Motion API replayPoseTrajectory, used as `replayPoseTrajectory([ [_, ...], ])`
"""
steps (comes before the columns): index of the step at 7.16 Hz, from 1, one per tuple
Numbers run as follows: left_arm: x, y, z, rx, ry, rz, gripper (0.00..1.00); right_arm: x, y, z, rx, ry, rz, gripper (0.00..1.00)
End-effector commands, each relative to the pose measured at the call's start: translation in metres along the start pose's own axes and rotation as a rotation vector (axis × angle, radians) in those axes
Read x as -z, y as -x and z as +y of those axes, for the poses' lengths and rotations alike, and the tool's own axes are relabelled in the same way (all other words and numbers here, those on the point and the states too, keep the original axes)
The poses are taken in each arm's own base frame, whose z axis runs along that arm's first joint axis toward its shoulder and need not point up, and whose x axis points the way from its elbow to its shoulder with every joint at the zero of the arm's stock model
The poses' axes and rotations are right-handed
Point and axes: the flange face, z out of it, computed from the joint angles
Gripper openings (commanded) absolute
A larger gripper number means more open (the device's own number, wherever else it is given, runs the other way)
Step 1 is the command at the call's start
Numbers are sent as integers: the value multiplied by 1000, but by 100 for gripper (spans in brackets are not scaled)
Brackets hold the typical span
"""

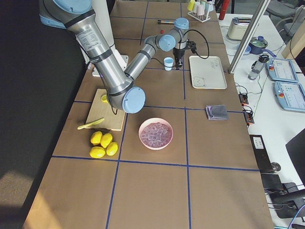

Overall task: Mash ice and strawberries in cup
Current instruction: 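Carry the ice cube with the right gripper over the light-blue cup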

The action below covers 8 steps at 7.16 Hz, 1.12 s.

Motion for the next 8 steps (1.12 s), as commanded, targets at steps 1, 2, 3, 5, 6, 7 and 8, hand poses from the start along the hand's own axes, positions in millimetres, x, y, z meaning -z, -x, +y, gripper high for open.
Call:
replayPoseTrajectory([
  [1, 0, 0, 0, 0, -1, 0, 100, -8, 85, 4, -58, -25, -2, 0],
  [2, 0, 0, 0, 1, 0, 0, 100, -15, 117, 9, -77, -37, 6, 0],
  [3, 0, 0, 0, 0, -1, 0, 100, -24, 148, 12, -91, -41, 18, 0],
  [5, -1, 0, 0, 0, 1, -1, 100, -36, 198, 24, -113, -51, 32, 0],
  [6, 0, 0, 0, 1, 0, 0, 100, -46, 214, 26, -126, -51, 49, 0],
  [7, 0, 0, 0, 1, 0, 0, 100, -56, 214, 29, -122, -51, 66, 0],
  [8, -1, 1, 1, 2, 1, 0, 100, -66, 207, 32, -123, -42, 81, 0],
])
